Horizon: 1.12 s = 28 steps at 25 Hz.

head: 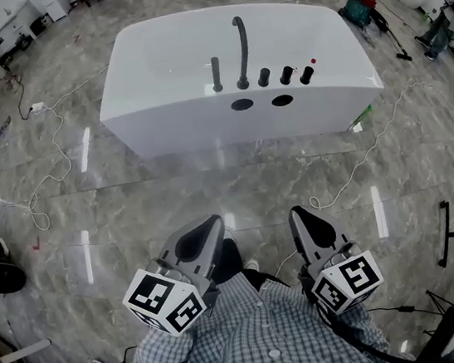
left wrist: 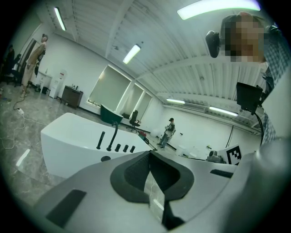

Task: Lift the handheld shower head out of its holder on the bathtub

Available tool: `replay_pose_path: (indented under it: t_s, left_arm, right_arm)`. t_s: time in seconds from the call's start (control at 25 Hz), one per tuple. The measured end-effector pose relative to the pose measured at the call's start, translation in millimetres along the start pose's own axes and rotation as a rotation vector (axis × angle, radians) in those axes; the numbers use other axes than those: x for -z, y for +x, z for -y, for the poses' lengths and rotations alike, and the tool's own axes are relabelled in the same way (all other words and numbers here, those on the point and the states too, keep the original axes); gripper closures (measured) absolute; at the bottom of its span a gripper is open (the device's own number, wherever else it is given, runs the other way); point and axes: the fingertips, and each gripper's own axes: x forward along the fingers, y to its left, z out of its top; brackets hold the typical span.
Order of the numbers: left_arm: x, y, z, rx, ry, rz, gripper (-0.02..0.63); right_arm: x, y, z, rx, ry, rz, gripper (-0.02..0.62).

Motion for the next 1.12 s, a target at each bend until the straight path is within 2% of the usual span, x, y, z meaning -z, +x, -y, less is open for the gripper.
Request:
replay_pose_path:
  t_s: [0.64, 0.84, 1.12]
  left_arm:
    - [-78, 47, -119, -0.017, 0.014, 0.022, 0.604]
    - [-93, 50, -158, -0.021, -0.009, 0.026, 0.604]
    - [-103, 55, -191, -0.013, -0.020, 0.032, 0.604]
  right_arm:
    - [-51, 141, 5, -0.007, -0.021, -0.019, 0.577]
    - [-57, 178, 1, 0.007, -0.024, -0.029, 0.577]
    - [-60, 207, -6, 0.027, -0.038, -0.052, 0.577]
